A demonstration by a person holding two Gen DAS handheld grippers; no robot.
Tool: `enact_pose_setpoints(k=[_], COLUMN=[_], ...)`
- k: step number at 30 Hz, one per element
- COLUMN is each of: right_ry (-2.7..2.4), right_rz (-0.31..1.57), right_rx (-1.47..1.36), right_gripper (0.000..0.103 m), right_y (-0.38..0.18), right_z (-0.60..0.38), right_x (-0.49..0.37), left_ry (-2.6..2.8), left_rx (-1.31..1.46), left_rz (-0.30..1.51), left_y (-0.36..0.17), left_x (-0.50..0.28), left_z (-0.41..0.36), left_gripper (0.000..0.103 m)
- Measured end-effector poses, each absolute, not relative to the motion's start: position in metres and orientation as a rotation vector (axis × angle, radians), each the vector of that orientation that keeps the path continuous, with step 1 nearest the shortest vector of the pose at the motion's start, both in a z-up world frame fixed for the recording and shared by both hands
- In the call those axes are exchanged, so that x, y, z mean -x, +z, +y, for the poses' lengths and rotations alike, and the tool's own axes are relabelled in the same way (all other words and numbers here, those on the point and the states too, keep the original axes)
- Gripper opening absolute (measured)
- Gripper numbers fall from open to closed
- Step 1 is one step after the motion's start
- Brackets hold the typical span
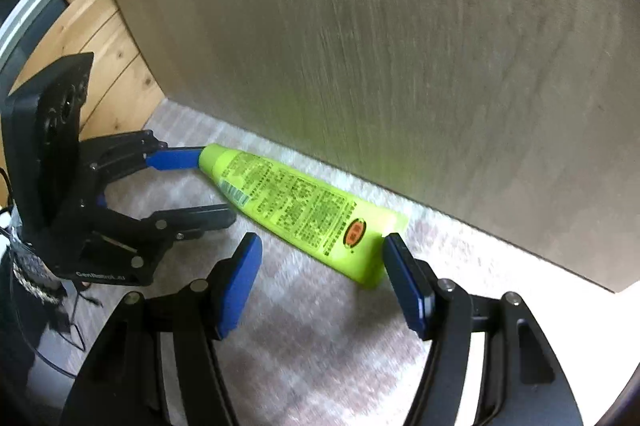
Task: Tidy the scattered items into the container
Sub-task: 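Move both grippers to the yellow-green lotion tube by the wooden board, then push the lotion tube with the right gripper while the left grasps it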
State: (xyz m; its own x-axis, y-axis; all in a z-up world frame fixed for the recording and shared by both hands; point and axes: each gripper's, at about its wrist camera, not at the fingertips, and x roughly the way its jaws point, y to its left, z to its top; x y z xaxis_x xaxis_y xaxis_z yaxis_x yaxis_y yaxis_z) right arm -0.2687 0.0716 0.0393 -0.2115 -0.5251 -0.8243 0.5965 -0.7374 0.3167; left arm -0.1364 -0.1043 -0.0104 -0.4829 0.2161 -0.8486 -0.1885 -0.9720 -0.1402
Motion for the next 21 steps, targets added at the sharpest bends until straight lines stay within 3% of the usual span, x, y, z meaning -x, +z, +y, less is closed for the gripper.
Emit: enact_pose_setpoints(k=[11,15,21], right_ry=[-2.005,-2.020,-2.091], right_rz=[0.145,0.072,-0.011], right_rx=[-1.362,-1.391,-1.452], right_gripper=[0.063,0.063,0.063], right_y=[0.040,0.038,0.038], right_z=[0.091,0.099,0.115], right_x=[0.261,0.262,0.270], left_ry=[2.357,2.300,2.397], left_rx=[1.456,1.443,1.442], left_rz=[-0.052,0.118,0.186], left_y=[0.001,0.005,0.013], left_x=[0.095,0.068,0.078], left_z=[-0.079,-0.044,-0.055], left_gripper=[0.057,0.057,0.057])
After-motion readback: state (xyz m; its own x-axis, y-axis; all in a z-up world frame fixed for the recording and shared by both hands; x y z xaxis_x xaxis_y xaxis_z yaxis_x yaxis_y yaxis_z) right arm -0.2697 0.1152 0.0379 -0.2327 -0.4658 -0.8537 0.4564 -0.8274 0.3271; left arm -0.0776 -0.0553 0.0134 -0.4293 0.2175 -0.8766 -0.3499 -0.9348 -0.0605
